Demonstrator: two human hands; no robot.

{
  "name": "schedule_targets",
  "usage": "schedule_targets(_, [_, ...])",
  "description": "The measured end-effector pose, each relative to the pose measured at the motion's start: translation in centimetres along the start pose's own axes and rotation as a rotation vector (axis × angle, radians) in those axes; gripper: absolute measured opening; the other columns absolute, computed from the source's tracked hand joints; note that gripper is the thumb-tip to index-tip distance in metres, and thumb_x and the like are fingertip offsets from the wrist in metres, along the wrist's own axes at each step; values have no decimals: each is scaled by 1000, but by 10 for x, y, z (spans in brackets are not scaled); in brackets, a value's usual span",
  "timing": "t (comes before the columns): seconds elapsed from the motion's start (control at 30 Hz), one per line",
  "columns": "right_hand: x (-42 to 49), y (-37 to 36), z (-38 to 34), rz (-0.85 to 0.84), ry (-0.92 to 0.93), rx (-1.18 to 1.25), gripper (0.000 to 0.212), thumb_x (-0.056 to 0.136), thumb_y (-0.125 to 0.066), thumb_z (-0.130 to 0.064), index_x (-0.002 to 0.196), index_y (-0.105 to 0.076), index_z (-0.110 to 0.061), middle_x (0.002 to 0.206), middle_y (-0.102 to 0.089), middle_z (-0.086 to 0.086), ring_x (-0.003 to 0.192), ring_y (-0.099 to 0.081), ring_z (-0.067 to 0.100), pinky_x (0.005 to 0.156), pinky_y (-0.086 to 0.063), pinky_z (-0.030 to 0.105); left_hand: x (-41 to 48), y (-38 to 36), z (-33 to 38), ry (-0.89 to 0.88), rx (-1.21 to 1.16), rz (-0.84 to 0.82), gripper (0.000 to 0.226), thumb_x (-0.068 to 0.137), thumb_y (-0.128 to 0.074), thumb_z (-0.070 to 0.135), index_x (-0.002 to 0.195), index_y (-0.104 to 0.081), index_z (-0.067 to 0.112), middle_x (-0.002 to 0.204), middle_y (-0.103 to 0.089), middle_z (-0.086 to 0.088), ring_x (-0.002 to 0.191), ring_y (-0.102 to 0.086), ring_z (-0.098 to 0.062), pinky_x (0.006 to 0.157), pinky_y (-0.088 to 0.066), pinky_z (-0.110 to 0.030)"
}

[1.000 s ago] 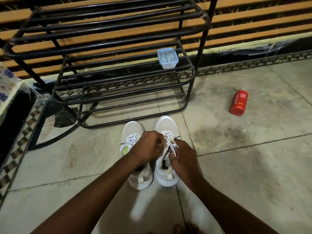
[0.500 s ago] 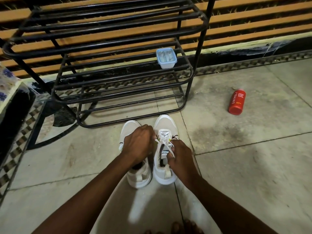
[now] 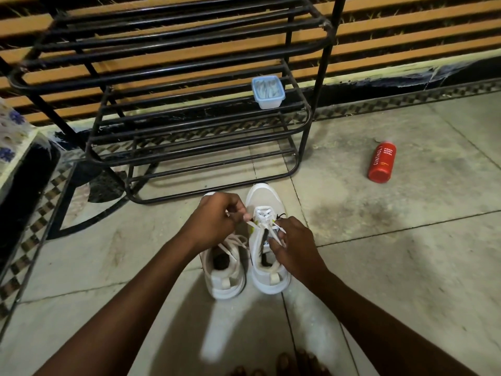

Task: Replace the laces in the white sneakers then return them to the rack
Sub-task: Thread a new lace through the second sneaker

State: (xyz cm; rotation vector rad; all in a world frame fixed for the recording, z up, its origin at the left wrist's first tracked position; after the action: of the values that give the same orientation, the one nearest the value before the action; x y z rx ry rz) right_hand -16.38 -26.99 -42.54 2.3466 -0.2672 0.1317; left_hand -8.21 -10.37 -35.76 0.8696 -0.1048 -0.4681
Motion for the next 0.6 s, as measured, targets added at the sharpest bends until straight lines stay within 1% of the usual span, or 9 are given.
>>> schedule_targets(0.07, [1, 12, -5, 51, 53, 17, 16, 85, -76, -15, 97, -71, -5, 84, -64, 7, 77, -61, 23, 70, -44, 29, -3, 8, 9, -24, -46, 10, 13, 89, -79, 31, 79, -74, 24, 74, -72, 9, 74, -66, -4, 69, -50, -29])
schedule_targets(0.1, [2, 18, -6, 78, 63, 26, 11, 89, -72, -13, 96, -72, -4, 84, -65, 9, 78, -63, 25, 72, -46, 32, -5, 12, 14, -35, -84, 9, 13, 89, -79, 31, 80, -74, 24, 73, -72, 7, 72, -67, -6, 68, -52, -30])
schedule_targets(0.17, [5, 29, -5, 107, 57, 28, 9, 94, -65, -5, 97, -74, -4, 86, -67, 11, 81, -64, 28, 75, -44, 32, -9, 19, 24, -51, -209, -3, 9, 90, -79, 27, 83, -75, 22, 70, -71, 2, 66, -66, -13, 66, -52, -33])
schedule_targets(0.23, [6, 41, -10, 147, 65, 32, 14, 95, -62, 1, 96, -74, -4, 86, -68, 10, 80, -65, 27, 75, -43, 30, -13, 25, 37, -68, -337, -24, 3, 91, -78, 18, 91, -76, 16, 67, -69, -4, 60, -63, -16, 60, -50, -30])
schedule_targets(0.3, [7, 55, -20, 196, 74, 123, 16, 95, -62, 2, 96, -75, -5, 81, -69, 5, 75, -65, 21, 74, -49, 33, -18, 31, 49, -80, -454, -39, 5, 94, -73, 9, 97, -76, 6, 69, -69, -8, 57, -62, -16, 53, -46, -23])
schedule_targets(0.37, [9, 70, -32, 232, 71, 249, 15, 97, -61, -2, 96, -75, -8, 75, -70, -1, 67, -65, 12, 69, -52, 33, -22, 41, 58, -68, -575, -44, 8, 95, -69, 3, 100, -75, -1, 76, -72, -15, 58, -62, -17, 49, -46, -20])
schedule_targets(0.4, [12, 76, -39, 243, 66, 300, 15, 98, -60, -6, 96, -75, -11, 73, -70, -4, 63, -64, 10, 66, -53, 32, -24, 46, 61, -54, -628, -40, 10, 96, -68, 1, 101, -75, -2, 81, -74, -18, 60, -63, -19, 50, -48, -21])
schedule_targets(0.47, [19, 89, -51, 263, 46, 409, 15, 99, -59, -11, 95, -73, -15, 73, -72, -3, 58, -65, 13, 64, -55, 33, -27, 53, 66, -16, -718, -35, 13, 96, -67, 2, 105, -74, -5, 87, -75, -22, 65, -66, -21, 55, -52, -23])
schedule_targets(0.6, [29, 117, -81, 306, 48, 564, 11, 98, -62, -11, 97, -73, -15, 79, -75, 1, 71, -70, 20, 72, -58, 36, -33, 70, 76, 43, -855, -43, 18, 102, -58, 3, 110, -71, -6, 92, -75, -18, 75, -72, -21, 67, -59, -23])
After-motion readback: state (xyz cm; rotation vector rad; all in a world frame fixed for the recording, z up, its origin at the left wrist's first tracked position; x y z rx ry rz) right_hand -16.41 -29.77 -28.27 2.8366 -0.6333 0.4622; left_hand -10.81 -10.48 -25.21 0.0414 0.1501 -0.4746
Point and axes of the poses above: each hand's wrist, its own x-axis towards the middle knuckle, its own y-axis out of the back of the hand, z = x × y, the point moved 8 cm from there along x, towards the middle knuckle
